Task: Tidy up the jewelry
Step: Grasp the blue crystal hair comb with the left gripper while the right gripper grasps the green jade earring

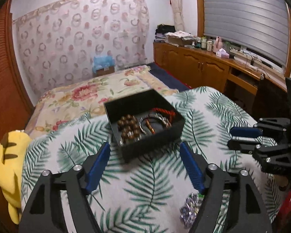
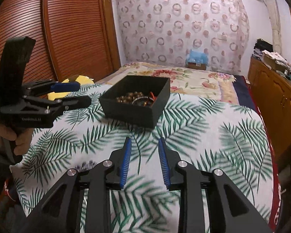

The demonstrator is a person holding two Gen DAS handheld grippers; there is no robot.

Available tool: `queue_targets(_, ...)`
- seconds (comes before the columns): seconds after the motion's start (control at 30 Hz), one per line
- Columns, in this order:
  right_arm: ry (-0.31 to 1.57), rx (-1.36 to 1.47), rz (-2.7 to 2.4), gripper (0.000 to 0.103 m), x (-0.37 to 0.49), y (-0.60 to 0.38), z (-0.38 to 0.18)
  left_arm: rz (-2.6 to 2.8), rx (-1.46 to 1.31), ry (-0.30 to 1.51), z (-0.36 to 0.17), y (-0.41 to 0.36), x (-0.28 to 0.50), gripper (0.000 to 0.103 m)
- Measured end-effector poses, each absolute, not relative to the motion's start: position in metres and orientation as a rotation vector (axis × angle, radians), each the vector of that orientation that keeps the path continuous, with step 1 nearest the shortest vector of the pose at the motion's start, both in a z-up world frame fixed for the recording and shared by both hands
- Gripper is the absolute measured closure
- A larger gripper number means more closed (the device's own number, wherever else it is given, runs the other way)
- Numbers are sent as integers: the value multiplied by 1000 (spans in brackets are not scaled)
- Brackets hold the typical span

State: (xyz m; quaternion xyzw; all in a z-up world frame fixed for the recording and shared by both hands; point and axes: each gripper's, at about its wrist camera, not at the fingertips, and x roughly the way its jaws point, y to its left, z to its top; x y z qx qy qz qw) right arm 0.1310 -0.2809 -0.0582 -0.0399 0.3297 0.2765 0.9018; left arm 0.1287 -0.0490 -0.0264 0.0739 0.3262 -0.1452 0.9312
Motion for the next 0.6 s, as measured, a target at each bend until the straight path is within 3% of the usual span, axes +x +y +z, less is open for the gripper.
queue_targets(0.23, 708, -78, 540, 45, 101, -288, -70, -302, 138, 695, -43, -47, 106, 16)
queue_targets(0.6, 763, -110, 532, 45, 70, -283, -101, -311, 97, 795, -74, -47, 83, 15)
